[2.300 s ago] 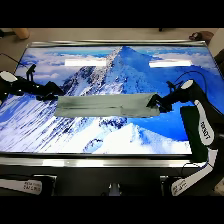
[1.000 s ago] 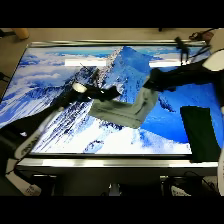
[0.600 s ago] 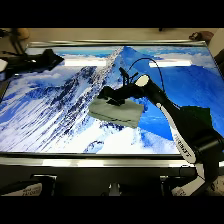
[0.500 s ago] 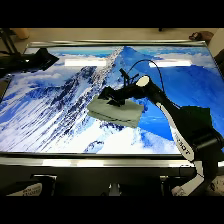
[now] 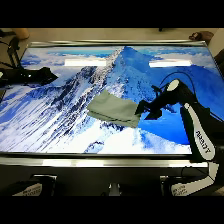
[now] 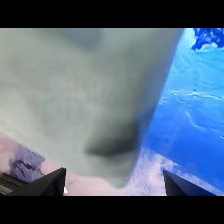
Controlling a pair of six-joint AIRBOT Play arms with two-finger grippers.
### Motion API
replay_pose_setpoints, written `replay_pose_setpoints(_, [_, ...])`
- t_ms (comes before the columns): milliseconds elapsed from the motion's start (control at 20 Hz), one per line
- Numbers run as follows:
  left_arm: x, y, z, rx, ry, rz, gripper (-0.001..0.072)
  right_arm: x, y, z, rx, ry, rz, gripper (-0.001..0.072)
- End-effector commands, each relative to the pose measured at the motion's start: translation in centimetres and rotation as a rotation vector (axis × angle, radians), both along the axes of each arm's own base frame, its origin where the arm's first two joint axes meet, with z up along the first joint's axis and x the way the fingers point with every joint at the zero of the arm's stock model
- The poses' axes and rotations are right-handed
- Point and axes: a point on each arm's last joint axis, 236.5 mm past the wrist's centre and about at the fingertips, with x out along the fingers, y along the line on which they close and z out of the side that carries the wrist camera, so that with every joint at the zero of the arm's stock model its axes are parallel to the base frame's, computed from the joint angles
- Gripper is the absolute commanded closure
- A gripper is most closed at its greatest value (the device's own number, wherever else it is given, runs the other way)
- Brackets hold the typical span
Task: Fold the shirts.
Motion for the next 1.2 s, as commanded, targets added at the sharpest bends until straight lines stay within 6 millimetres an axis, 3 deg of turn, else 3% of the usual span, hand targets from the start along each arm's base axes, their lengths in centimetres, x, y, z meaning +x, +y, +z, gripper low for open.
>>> replay_pose_setpoints(0, [-0.6, -1.2, -0.8, 0.009, 0.02, -0.031, 0.069, 1.1, 1.7, -2.5, 0.029, -0.067, -0.108, 0.011])
replay_pose_setpoints(100, [-0.8, -1.7, -0.8, 0.009, 0.019, -0.041, 0.069, 3.2, 2.4, -2.3, 0.033, -0.139, -0.168, 0.022])
replay_pose_setpoints(150, [-0.8, -1.7, -0.8, 0.009, 0.019, -0.042, 0.0689, 3.9, 2.9, -1.7, 0.071, -0.146, -0.205, 0.0232])
replay_pose_setpoints(250, [-0.7, -1.6, -0.8, 0.01, 0.019, -0.04, 0.069, 5.4, 3.0, 1.1, 0.164, -0.184, -0.207, 0.0694])
replay_pose_setpoints(300, [-0.7, -1.6, -0.8, 0.01, 0.019, -0.04, 0.069, 6.4, 2.2, 3.2, 0.201, -0.213, -0.191, 0.0687])
replay_pose_setpoints(400, [-0.7, -1.6, -0.9, 0.014, 0.019, -0.04, 0.0689, 8.5, -1.5, 9.2, 0.231, -0.311, -0.154, 0.0688])
replay_pose_setpoints(500, [-0.4, -1.4, -0.8, 0.019, 0.007, -0.034, 0.0689, 10.3, -7.3, 15.4, 0.219, -0.41, -0.204, 0.0688])
replay_pose_setpoints(650, [0.3, -1.2, -0.3, 0.017, -0.024, -0.014, 0.0689, 10.3, -18.4, 21.1, 0.126, -0.478, -0.408, 0.0688])
replay_pose_setpoints(750, [0.3, -1.1, -0.3, 0.017, -0.027, -0.012, 0.0689, 9.0, -24.5, 23.0, 0.088, -0.502, -0.517, 0.0688])
replay_pose_setpoints(900, [0.3, -1.1, -0.3, 0.016, -0.027, -0.012, 0.0689, 5.8, -31.4, 23.4, 0.058, -0.471, -0.666, 0.0688])
replay_pose_setpoints(1050, [0.4, -1.1, -0.3, 0.016, -0.028, -0.012, 0.0689, 2.5, -35.5, 23.0, 0.048, -0.418, -0.766, 0.0688])
replay_pose_setpoints(1150, [0.4, -1.1, -0.3, 0.016, -0.029, -0.011, 0.069, 0.1, -36.5, 22.9, 0.06, -0.357, -0.811, 0.0688])
